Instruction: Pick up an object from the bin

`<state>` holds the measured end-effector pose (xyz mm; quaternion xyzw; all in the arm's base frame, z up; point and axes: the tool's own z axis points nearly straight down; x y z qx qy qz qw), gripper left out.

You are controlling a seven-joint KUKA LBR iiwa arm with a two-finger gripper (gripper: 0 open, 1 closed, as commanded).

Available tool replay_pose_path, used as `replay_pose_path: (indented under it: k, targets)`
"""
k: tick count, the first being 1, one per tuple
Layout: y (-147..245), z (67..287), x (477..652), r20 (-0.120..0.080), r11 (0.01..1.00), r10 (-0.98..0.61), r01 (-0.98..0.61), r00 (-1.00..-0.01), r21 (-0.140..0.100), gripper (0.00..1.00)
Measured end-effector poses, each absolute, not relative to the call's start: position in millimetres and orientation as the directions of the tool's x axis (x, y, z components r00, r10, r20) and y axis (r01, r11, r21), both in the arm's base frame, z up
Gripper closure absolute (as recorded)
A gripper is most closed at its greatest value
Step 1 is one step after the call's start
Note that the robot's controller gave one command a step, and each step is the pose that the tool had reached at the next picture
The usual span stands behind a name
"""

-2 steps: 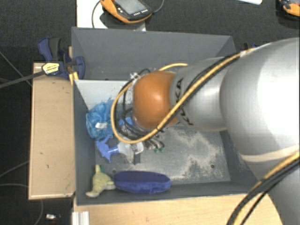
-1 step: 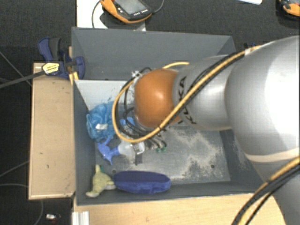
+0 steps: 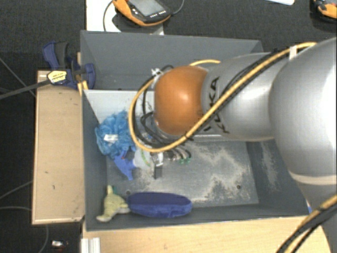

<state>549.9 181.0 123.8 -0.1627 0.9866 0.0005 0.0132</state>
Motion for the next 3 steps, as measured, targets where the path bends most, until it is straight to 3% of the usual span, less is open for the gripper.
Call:
replay_pose_path:
  k: [3]
  targets:
    - [180.7,198.7,549.6,-0.024,0.950,-0.313,-0.313,-0.949,-0.003,1.00]
